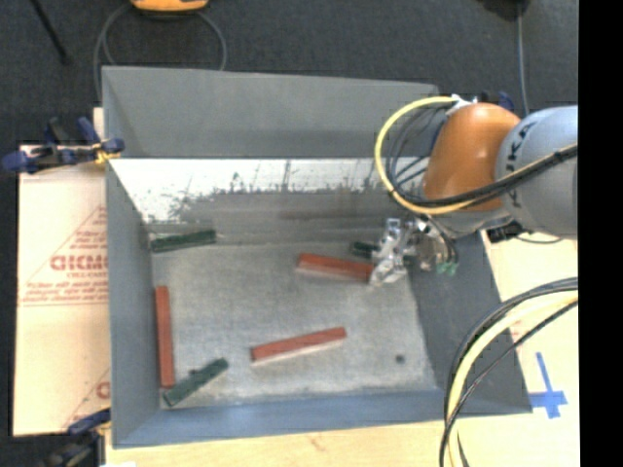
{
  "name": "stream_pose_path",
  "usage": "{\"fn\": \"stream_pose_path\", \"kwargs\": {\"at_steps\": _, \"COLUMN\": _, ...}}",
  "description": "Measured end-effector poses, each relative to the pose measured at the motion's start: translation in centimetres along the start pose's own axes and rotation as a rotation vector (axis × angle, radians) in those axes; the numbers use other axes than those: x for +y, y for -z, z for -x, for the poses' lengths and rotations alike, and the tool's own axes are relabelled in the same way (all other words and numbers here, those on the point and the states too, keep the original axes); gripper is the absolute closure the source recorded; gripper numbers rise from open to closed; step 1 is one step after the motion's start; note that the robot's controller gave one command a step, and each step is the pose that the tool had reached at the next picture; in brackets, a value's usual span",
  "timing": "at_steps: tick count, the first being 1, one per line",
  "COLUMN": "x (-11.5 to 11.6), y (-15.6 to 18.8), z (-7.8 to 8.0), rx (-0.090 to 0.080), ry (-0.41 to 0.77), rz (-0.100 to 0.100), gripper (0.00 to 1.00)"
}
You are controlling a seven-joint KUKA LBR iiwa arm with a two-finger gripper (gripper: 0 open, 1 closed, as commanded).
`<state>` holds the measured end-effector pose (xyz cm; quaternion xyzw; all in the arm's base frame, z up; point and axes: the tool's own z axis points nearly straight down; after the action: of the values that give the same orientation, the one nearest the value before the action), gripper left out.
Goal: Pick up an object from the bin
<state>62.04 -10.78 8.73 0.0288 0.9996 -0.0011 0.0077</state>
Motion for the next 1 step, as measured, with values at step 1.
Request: {"fn": "stream_pose_path", "kwargs": {"at_steps": 1, "x": 0.0, "y": 0.0, "z": 0.0, "rx": 0.0, "ry": 0.0, "rz": 0.0, "gripper": 1.0}}
